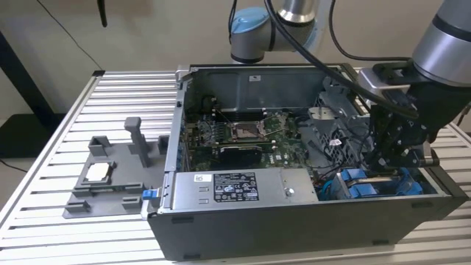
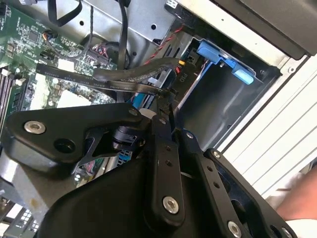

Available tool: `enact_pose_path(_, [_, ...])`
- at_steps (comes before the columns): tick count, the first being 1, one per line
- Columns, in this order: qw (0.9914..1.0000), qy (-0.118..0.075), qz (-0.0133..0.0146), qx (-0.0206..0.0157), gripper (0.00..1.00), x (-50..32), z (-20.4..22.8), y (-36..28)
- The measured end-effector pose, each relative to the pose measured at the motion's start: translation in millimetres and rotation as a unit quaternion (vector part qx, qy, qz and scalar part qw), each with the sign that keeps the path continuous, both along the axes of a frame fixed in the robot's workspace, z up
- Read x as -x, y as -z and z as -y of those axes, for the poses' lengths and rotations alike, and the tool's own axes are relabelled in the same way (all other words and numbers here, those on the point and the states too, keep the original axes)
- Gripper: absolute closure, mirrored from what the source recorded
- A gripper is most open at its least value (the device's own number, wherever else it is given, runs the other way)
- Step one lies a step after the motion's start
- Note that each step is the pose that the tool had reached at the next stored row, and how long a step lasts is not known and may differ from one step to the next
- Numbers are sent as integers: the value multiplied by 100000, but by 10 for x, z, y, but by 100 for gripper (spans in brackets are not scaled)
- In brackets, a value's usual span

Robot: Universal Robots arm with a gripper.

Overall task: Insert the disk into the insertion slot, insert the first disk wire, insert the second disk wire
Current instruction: 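Insert the second disk wire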

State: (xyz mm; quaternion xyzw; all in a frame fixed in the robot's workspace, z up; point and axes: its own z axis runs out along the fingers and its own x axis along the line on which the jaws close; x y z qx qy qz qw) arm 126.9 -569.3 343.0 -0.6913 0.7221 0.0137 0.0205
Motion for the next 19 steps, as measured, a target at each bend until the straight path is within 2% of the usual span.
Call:
enact_pose_path(13, [100000,187,-3,45,84,-6,0,66])
enact_pose_path(16, [100000,217,4,-42,84,-5,0,75])
enact_pose_path(18, [100000,219,-2,-37,83,-5,0,72])
enact_pose_path(19, [100000,220,-10,-35,76,-5,0,57])
